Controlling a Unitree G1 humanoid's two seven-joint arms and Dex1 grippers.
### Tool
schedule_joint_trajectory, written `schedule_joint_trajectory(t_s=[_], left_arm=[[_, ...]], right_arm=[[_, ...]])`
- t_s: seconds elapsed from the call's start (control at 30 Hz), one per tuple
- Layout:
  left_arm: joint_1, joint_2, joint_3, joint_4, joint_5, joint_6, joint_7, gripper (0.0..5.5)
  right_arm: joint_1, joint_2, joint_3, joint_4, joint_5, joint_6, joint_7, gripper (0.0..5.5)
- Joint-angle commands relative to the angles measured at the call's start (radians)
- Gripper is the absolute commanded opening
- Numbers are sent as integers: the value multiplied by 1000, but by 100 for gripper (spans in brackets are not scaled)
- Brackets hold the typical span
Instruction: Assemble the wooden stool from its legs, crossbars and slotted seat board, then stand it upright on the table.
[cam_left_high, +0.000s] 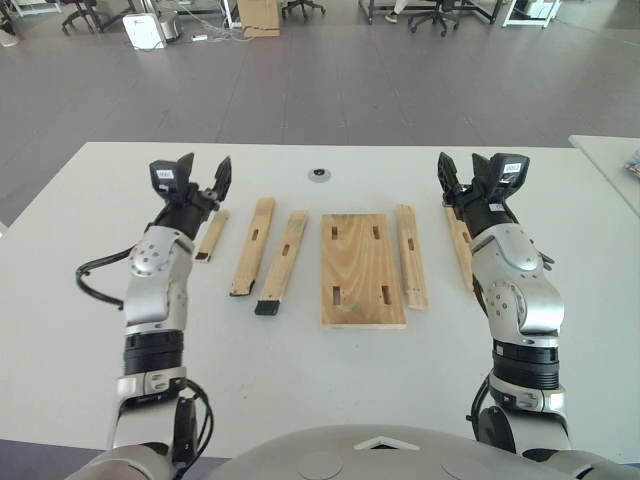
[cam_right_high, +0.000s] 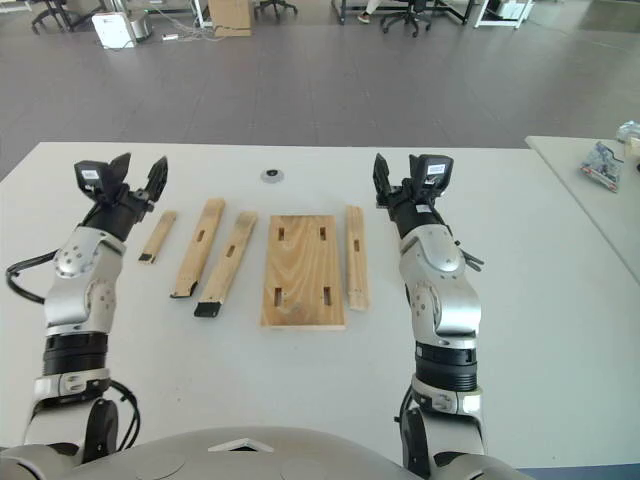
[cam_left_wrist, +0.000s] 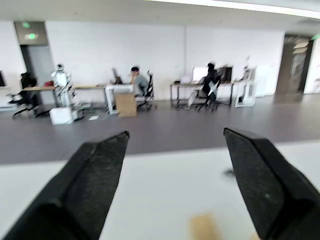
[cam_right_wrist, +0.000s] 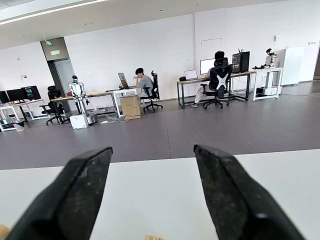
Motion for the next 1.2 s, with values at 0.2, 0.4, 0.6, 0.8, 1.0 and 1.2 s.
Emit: schedule_joint_trajectory(t_s=[0.2, 0.4, 0.6, 0.8, 1.0, 1.2], left_arm=[[48, 93, -47, 161, 25, 207, -122, 351], [21, 126, -103, 284, 108, 217, -121, 351], [-1, 106, -129, 395, 108, 220, -177, 321], [-5, 108, -118, 436, 97, 226, -203, 225], [-5, 105, -110, 449, 94, 229, -205, 132], [-44, 90, -51, 400, 74, 143, -139, 130]], right_arm=[[-2, -4, -5, -23, -15, 26, -7, 307], [-9, -4, -4, -36, -15, 38, -6, 307], [-13, 0, -3, -38, -15, 35, -6, 309], [-14, 7, -8, -34, -7, 44, -10, 309], [-23, 7, -11, -29, -3, 47, -8, 309], [-40, 8, -15, -19, 2, 47, -8, 309]])
